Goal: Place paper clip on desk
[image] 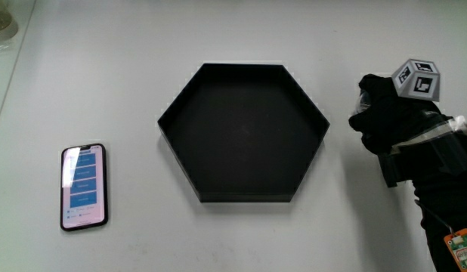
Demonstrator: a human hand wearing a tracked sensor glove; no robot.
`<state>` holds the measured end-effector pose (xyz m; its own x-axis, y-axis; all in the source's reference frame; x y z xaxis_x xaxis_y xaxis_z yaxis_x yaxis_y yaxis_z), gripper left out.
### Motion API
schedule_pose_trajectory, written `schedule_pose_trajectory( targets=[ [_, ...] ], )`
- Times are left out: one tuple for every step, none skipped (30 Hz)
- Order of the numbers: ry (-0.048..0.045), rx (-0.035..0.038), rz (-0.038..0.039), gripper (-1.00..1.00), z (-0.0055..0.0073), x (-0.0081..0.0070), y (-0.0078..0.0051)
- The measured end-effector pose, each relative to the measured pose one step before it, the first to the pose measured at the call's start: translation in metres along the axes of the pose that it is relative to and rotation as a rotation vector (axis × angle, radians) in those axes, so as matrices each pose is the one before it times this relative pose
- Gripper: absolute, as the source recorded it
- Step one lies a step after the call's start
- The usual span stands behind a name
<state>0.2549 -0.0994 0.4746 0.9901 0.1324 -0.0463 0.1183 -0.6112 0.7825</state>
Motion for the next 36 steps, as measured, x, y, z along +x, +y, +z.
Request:
schedule_pose_trajectory(
  targets=[
    [-0.00527,0.00902,-0.02791,0.00,-0.00003,0.00382,0.00003],
    [0.00687,-0.01508,-0.00243,0.00,-0.00066,0.00202,-0.00023],
    [0.00454,0.00918,0.00659,0.00,-0.00022,0.00142,0.00006],
    [-0.00937,0.01537,-0.01444,0.00,0.00024,0.00094,-0.00037],
    [0.00121,-0.01260,-0.00496,0.00,-0.00210,0.00179,0.00258],
    [-0.00501,0.00217,-0.00119,0.00,-0.00149,0.00090,0.00079],
    [0.00029,-0.01244,-0.00861,0.00,-0.00225,0.00145,0.00201],
    [0.00073,-0.00310,-0.01633,0.00,-0.00306,0.00170,0.00294],
    [0.00567,-0.00272,0.01758,0.00,-0.00141,-0.00034,-0.00019],
    [0.00870,-0.00917,0.00967,0.00,-0.00110,-0.00055,-0.00095],
    [-0.00147,-0.00653,-0.00975,0.00,-0.00395,0.00219,0.00415],
    [-0.00228,0.00044,-0.01340,0.00,-0.00186,0.00073,0.00033],
    [0.01115,-0.02220,0.01538,0.00,-0.00195,0.00037,0.00088],
    [-0.00853,0.00004,-0.02448,0.00,-0.00288,0.00225,0.00400],
    [-0.00665,-0.01546,-0.01464,0.00,-0.00292,0.00153,0.00298],
    [0.00547,0.00170,0.02020,0.00,-0.00102,-0.00037,-0.00067],
    [0.00343,0.00114,0.00171,0.00,-0.00134,0.00019,-0.00025],
    [-0.00560,-0.00009,-0.00838,0.00,-0.00190,0.00076,0.00109],
    [0.01022,-0.01844,0.01134,0.00,-0.00214,0.00041,0.00130],
    [-0.00624,-0.01319,-0.03212,0.00,-0.00327,0.00195,0.00382],
    [0.00582,0.01106,0.01115,0.00,-0.00089,-0.00074,-0.00166],
    [0.00085,0.00278,0.02812,0.00,-0.00059,-0.00140,-0.00166],
    [-0.00039,-0.00766,-0.00948,0.00,-0.00222,0.00089,0.00200],
    [-0.01088,0.00064,-0.01583,0.00,-0.00207,0.00121,0.00275],
    [0.00936,-0.01718,0.02033,0.00,-0.00071,-0.00067,-0.00063],
    [-0.00506,0.00868,-0.01626,0.00,-0.00102,0.00064,0.00047],
    [-0.00379,0.00806,-0.00992,0.00,-0.00142,0.00080,0.00163],
    [-0.00130,-0.00686,0.00545,0.00,-0.00216,0.00006,0.00207],
    [-0.01324,0.00312,-0.00744,0.00,-0.00304,0.00039,0.00259],
    [0.00980,-0.01736,-0.00394,0.00,-0.00321,-0.00029,0.00000],
    [-0.01729,0.02455,0.01731,0.00,-0.00299,-0.00106,0.00028],
    [-0.02374,-0.08423,-0.03831,0.00,-0.00780,0.00315,0.00761],
    [0.10070,0.01783,0.11122,0.00,0.00076,0.00321,-0.00444],
    [0.05268,-0.00128,-0.08299,0.00,-0.00109,0.00834,0.00193],
    [-0.02984,0.02603,-0.00959,0.00,0.00058,-0.00003,-0.00279],
    [-0.02490,0.00877,0.00420,0.00,0.00028,-0.00076,-0.00029]
  ],
)
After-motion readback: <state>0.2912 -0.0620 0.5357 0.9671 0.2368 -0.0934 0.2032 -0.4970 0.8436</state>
